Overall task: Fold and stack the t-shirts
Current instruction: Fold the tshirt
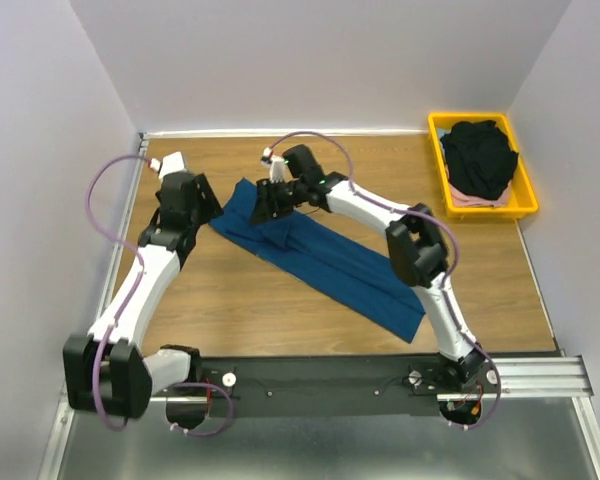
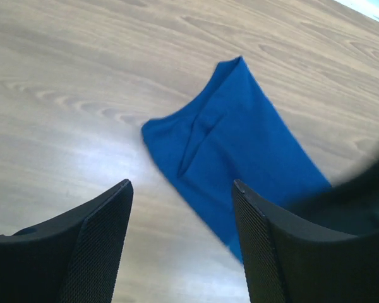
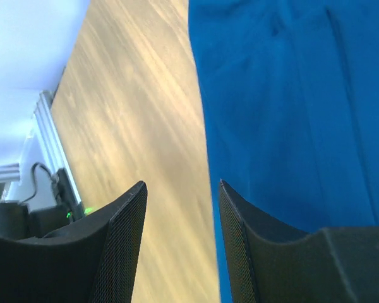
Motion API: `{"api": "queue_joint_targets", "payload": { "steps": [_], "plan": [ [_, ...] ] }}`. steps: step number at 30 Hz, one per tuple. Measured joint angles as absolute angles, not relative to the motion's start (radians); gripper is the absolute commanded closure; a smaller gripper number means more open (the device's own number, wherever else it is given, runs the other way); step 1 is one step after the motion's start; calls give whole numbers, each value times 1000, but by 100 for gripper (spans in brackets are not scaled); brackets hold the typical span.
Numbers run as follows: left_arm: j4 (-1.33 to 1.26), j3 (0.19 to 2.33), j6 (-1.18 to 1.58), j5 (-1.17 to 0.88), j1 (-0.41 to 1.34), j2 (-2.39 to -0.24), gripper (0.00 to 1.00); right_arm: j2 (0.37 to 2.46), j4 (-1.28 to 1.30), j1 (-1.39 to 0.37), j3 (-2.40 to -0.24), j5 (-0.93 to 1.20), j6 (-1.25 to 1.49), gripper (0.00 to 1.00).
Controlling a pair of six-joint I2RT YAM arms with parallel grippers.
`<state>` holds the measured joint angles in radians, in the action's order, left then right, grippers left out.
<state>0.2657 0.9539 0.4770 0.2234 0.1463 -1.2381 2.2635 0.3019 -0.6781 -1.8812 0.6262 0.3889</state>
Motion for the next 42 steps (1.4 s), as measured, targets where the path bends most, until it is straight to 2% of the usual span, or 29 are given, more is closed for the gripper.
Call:
{"api": "queue_joint_targets", "payload": {
  "steps": [6,11,18,22,26,31,35,42],
  "plan": [
    [283,781,448,220,146,-958,21,2536,280,-707,-2119,612,421,44],
    [285,707,445,210,146,-772,21,2624,217,-657,-2195,574,487,43],
    [277,656,453,167,146,-714,20,2701,146,-503,-2321,466,527,41],
    [246,656,451,149,146,-763,13,2671,144,-410,-2295,420,517,41],
    [200,656,408,106,146,-828,13,2450,168,-390,-2045,389,467,42],
    [117,652,389,79,146,-861,14,1982,194,-432,-1606,295,416,48],
    [84,656,393,64,147,-916,15,1720,239,-475,-1308,221,386,53],
    [75,656,449,33,200,-1020,15,1522,430,-612,-872,133,406,67]
  ]
}}
